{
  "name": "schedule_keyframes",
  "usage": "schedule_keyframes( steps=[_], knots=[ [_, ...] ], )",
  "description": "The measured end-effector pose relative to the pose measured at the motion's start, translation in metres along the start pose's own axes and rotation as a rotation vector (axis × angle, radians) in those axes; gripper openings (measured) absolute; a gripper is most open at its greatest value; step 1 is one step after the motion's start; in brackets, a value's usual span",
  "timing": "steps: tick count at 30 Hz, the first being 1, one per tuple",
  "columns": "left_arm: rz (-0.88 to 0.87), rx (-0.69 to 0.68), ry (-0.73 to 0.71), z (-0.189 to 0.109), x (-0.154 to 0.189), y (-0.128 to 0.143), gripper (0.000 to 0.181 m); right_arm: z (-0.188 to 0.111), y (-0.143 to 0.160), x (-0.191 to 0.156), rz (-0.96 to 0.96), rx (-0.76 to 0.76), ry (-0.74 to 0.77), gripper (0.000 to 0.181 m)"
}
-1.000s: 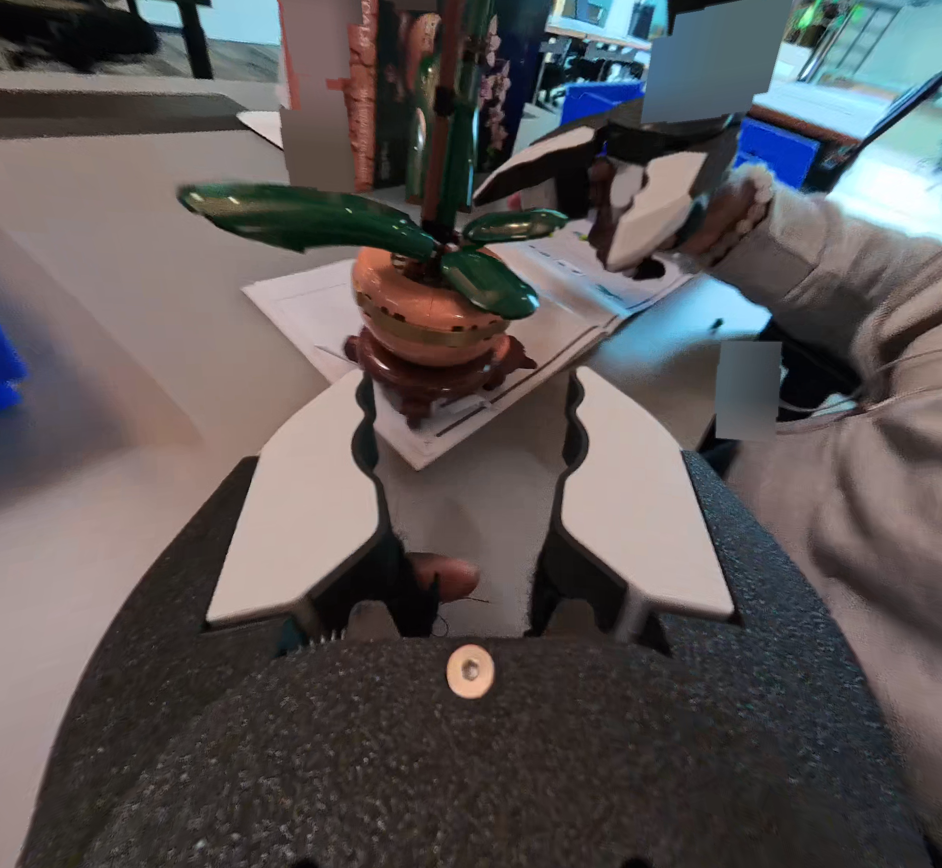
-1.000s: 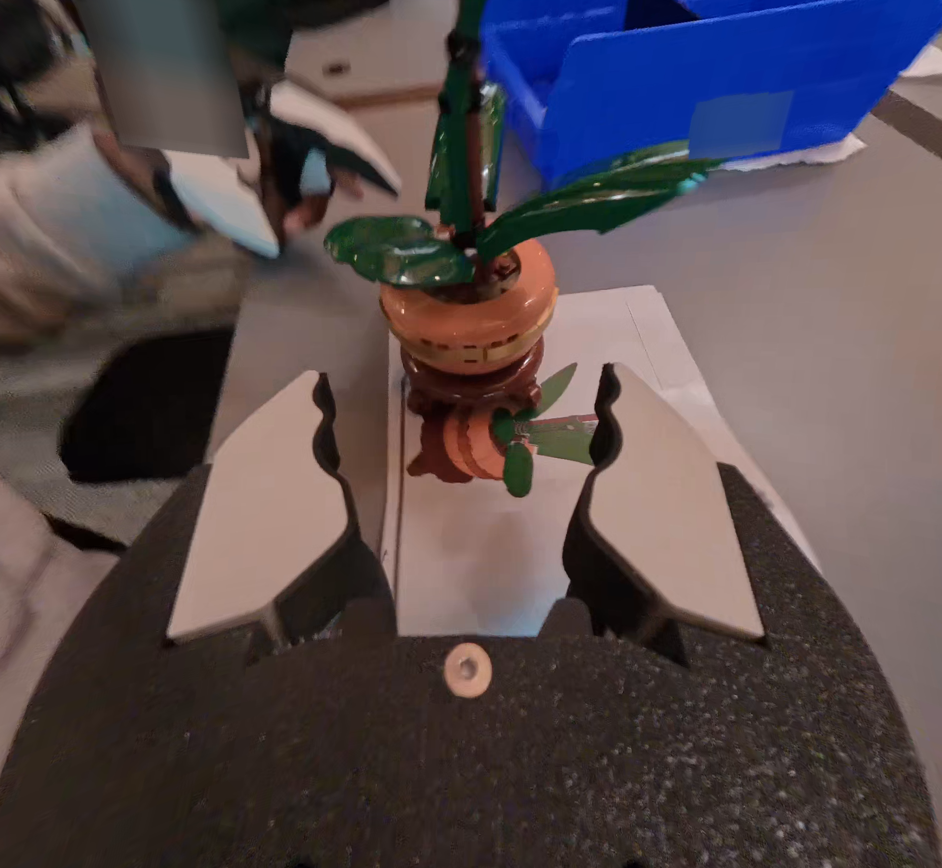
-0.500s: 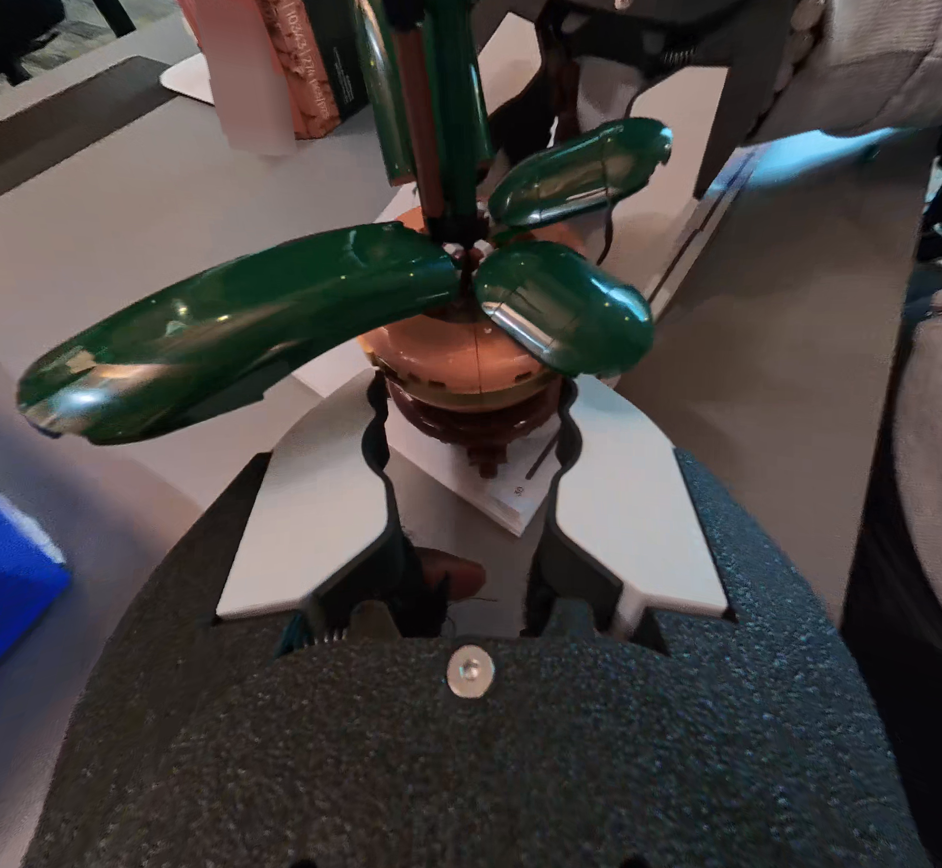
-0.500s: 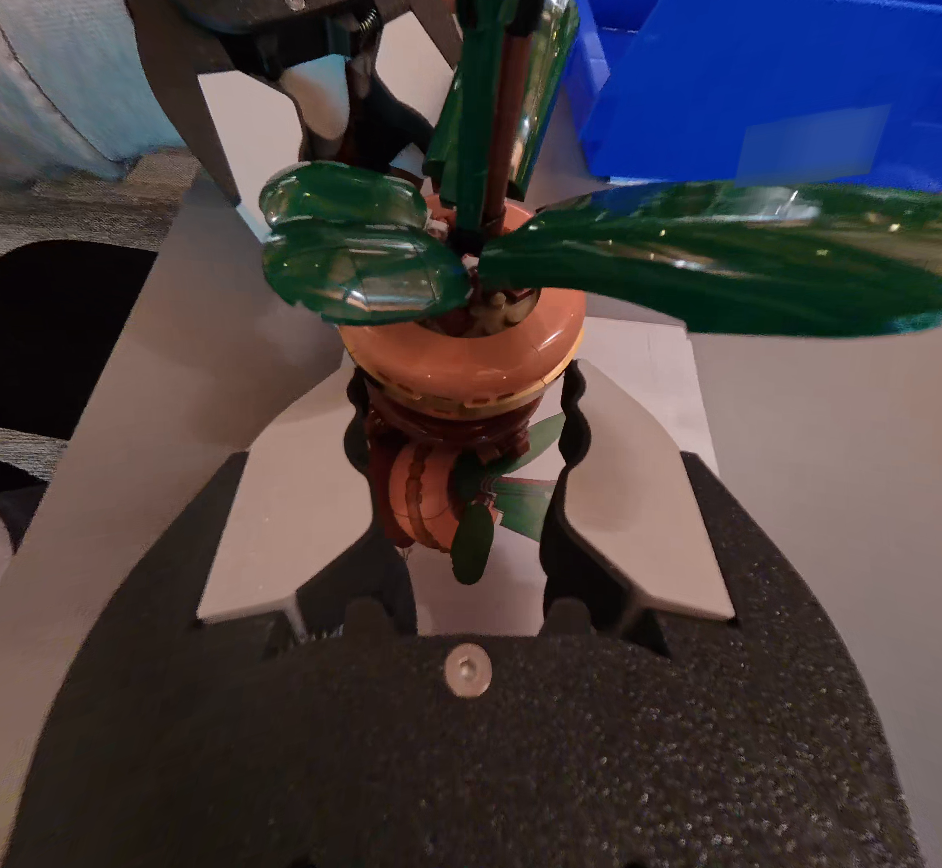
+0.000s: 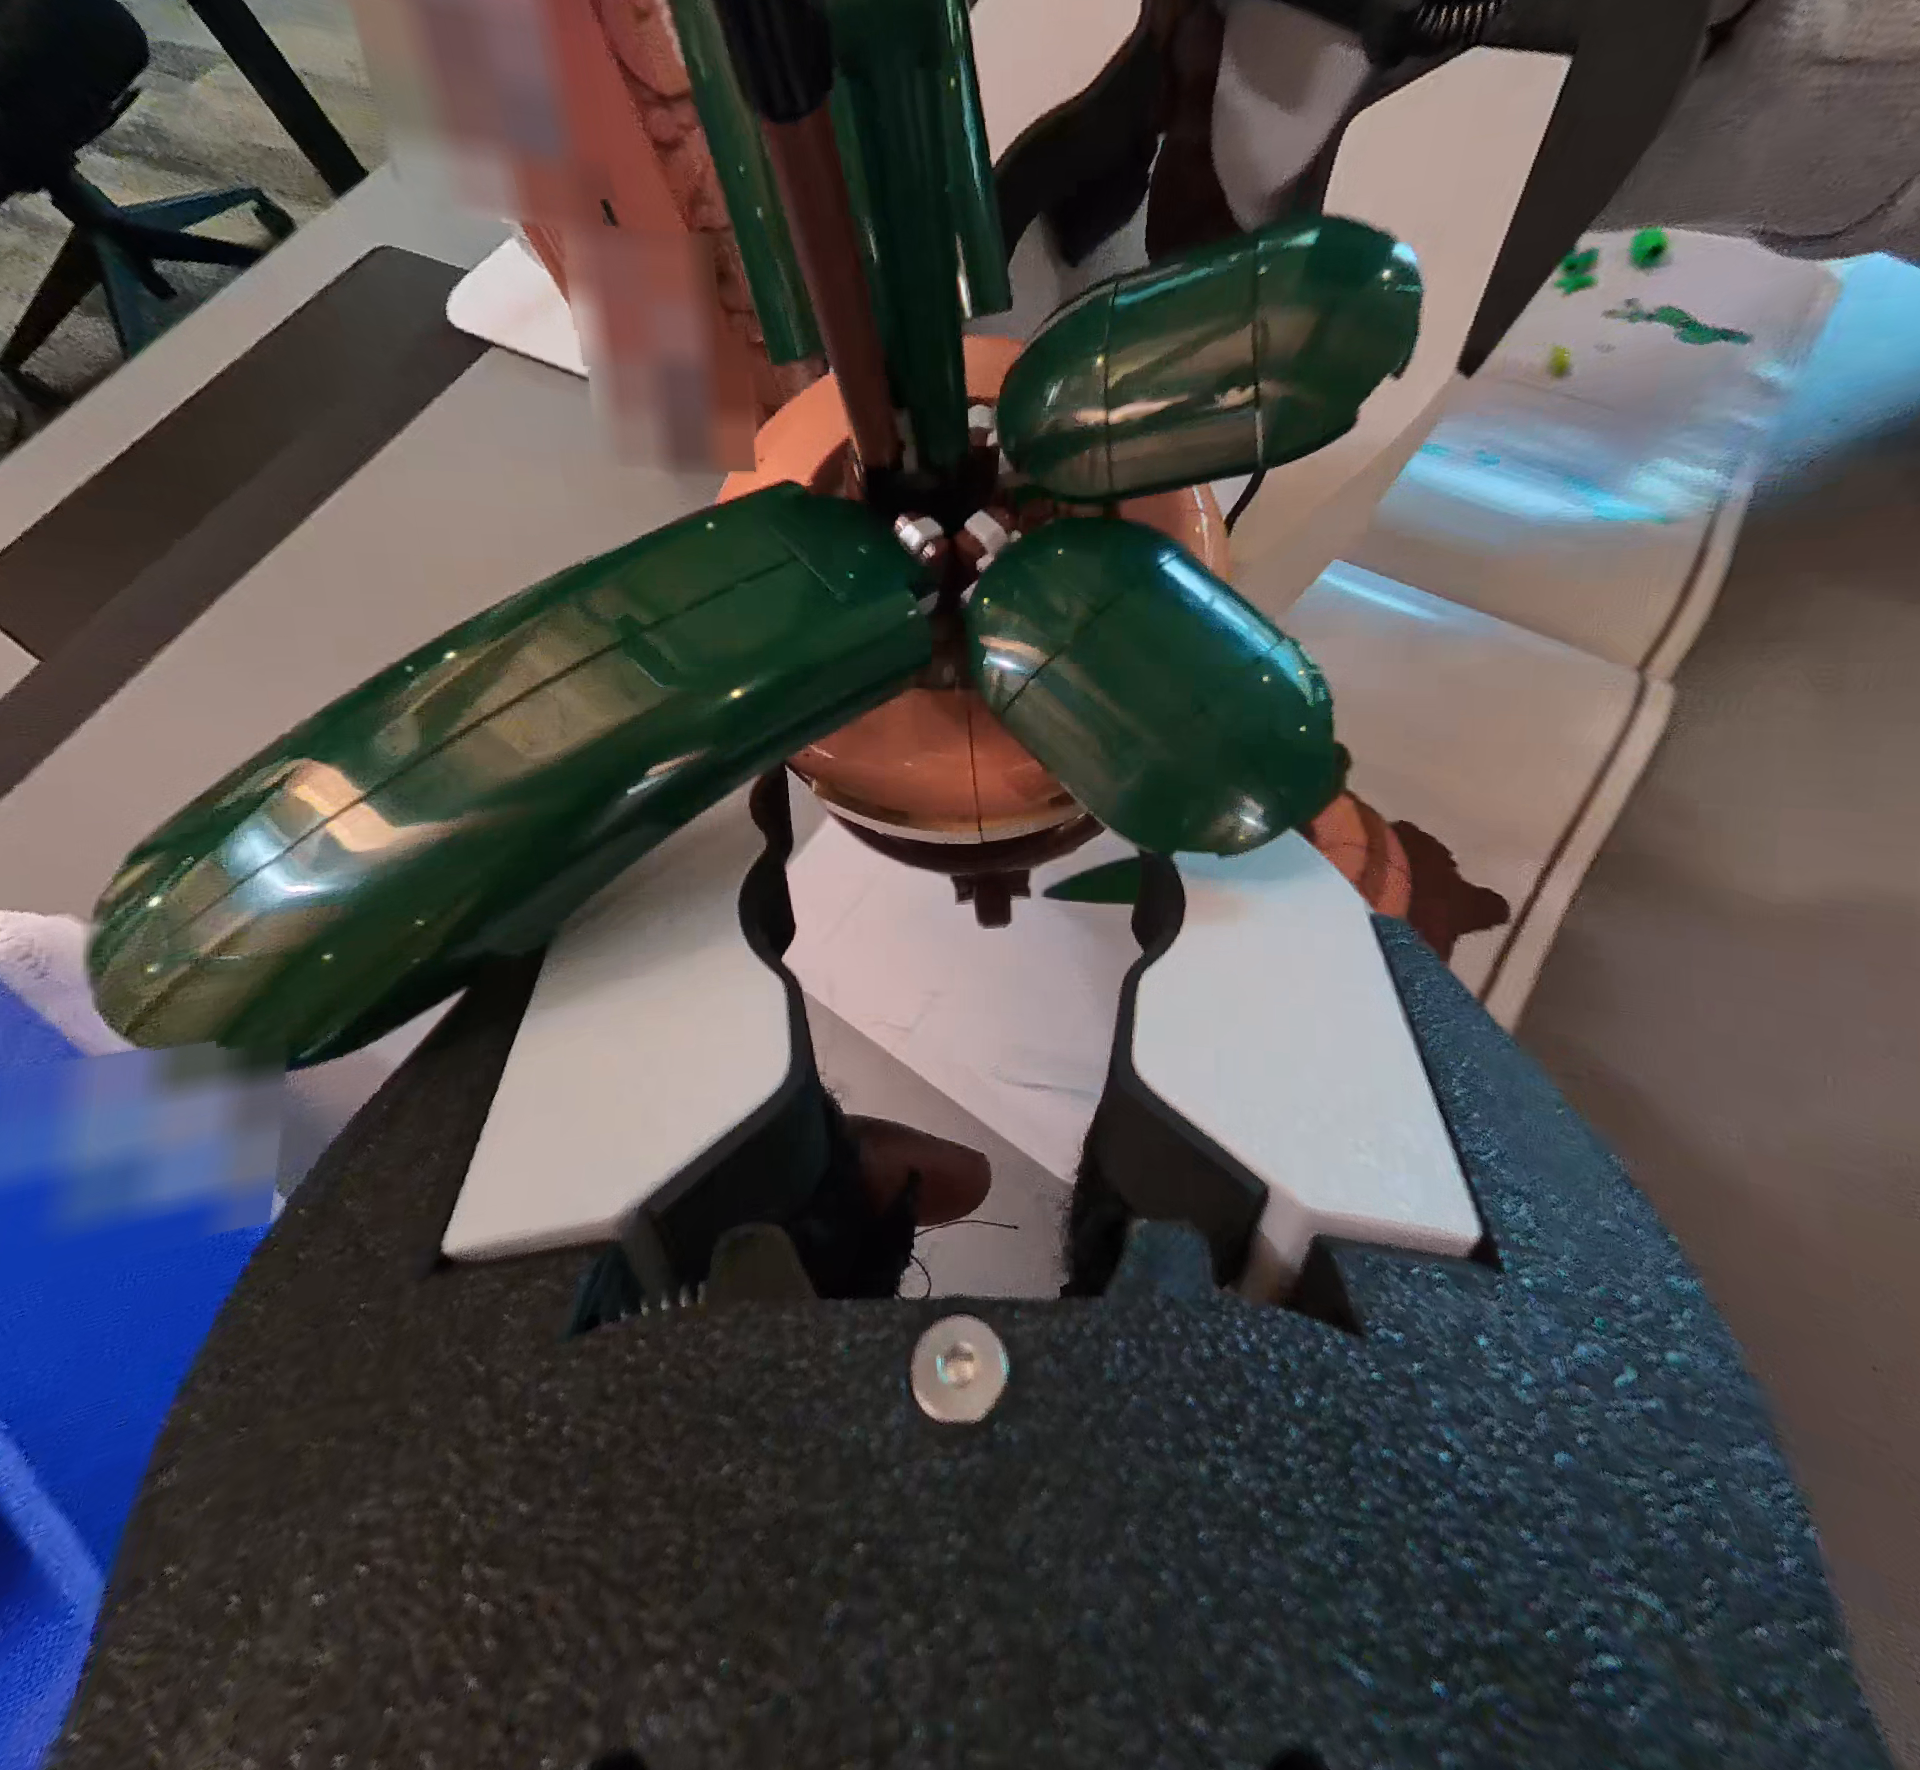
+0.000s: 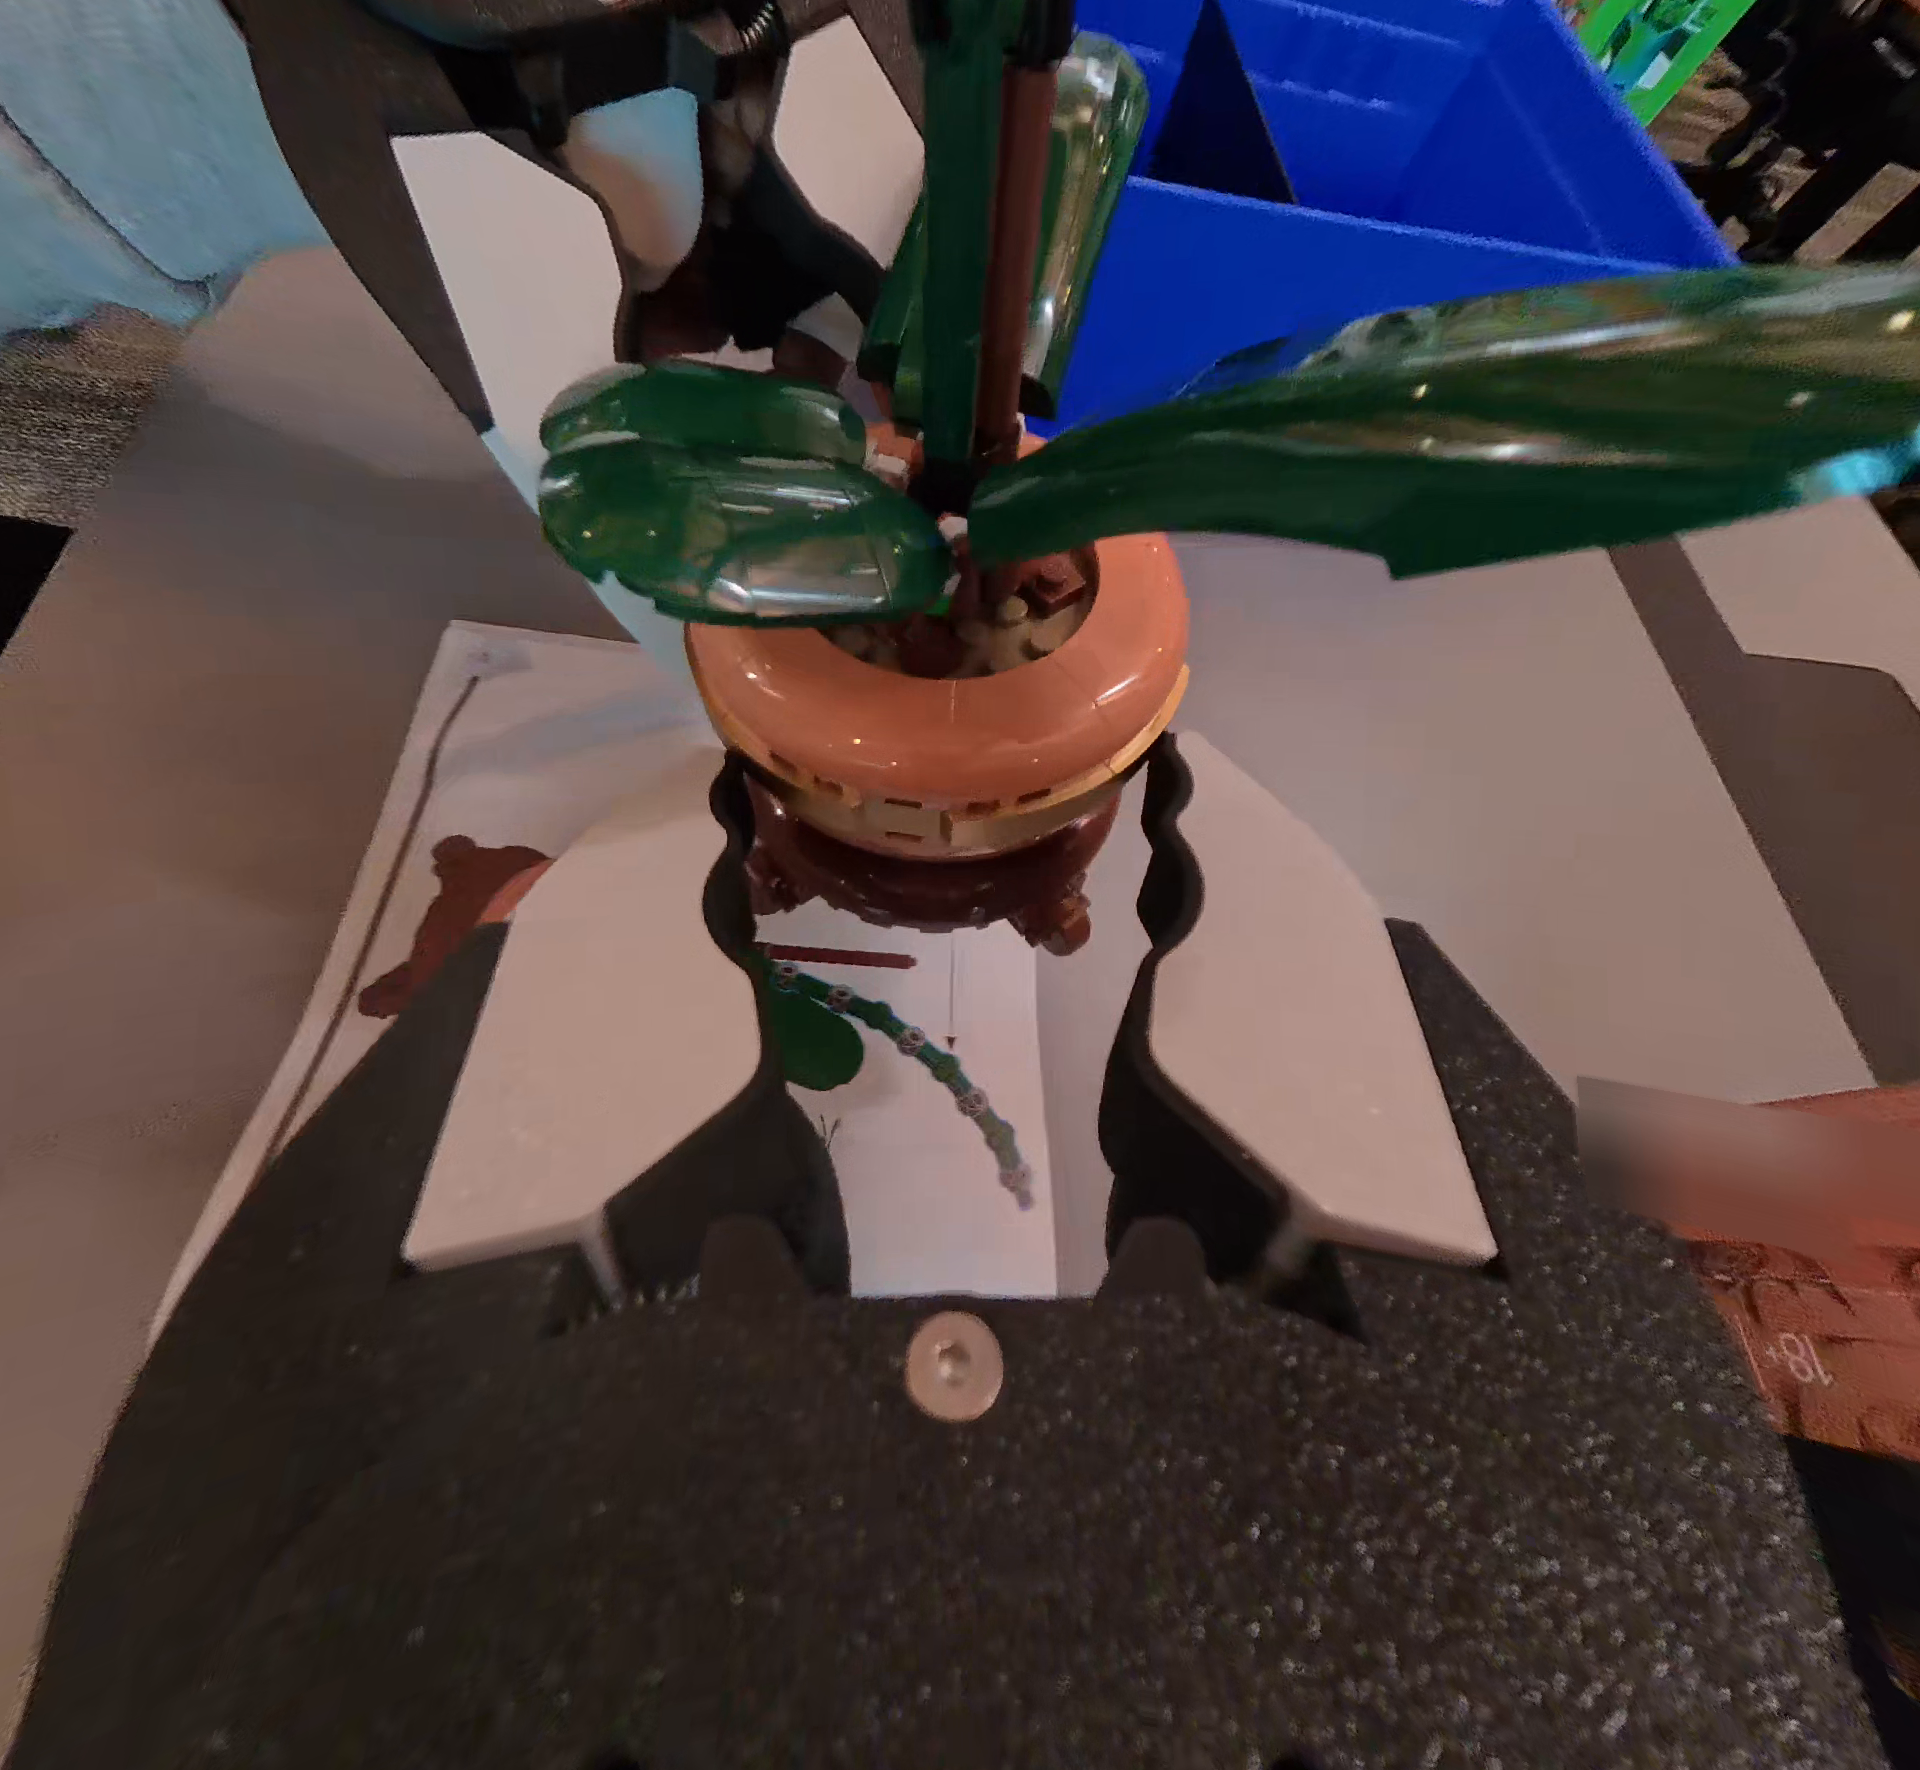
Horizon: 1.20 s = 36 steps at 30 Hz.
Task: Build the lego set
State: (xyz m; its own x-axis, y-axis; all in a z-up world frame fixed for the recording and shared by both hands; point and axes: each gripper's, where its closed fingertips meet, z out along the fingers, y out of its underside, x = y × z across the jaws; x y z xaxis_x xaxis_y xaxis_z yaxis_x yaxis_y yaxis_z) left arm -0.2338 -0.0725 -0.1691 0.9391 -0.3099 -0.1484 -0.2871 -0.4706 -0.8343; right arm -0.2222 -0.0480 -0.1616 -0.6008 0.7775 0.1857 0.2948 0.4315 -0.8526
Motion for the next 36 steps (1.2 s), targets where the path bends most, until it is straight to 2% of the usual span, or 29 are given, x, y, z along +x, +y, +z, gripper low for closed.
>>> schedule_keyframes(
  steps=[8,17,20,22,25,27,29,33,36],
  knots=[
    [-0.019,-0.102,-0.049,0.032,-0.024,0.024,0.062,0.022,0.038,0.025,0.059,-0.055,0.002,0.072],
    [-0.069,-0.053,-0.030,0.046,-0.024,0.028,0.058,0.022,0.056,0.028,0.187,-0.030,0.001,0.073],
    [-0.126,-0.135,-0.069,0.033,-0.017,0.044,0.053,0.005,0.062,0.031,0.226,-0.067,0.076,0.074],
    [-0.103,-0.204,-0.133,0.016,-0.006,0.058,0.050,-0.016,0.071,0.031,0.266,-0.171,0.178,0.061],
    [-0.035,-0.259,-0.186,0.000,0.022,0.071,0.046,-0.027,0.076,-0.017,0.251,-0.279,0.079,0.027],
    [0.022,-0.346,-0.261,-0.010,0.029,0.088,0.042,-0.026,0.094,-0.037,0.198,-0.387,0.065,0.016],
    [0.053,-0.384,-0.322,-0.023,0.032,0.097,0.032,-0.026,0.111,-0.041,0.164,-0.475,0.088,0.014],
    [0.094,-0.461,-0.422,-0.042,0.034,0.110,0.020,-0.023,0.112,-0.044,0.193,-0.409,0.074,0.008],
    [0.163,-0.487,-0.482,-0.047,0.034,0.110,0.020,-0.023,0.112,-0.044,0.213,-0.385,0.072,0.008]
  ],
)
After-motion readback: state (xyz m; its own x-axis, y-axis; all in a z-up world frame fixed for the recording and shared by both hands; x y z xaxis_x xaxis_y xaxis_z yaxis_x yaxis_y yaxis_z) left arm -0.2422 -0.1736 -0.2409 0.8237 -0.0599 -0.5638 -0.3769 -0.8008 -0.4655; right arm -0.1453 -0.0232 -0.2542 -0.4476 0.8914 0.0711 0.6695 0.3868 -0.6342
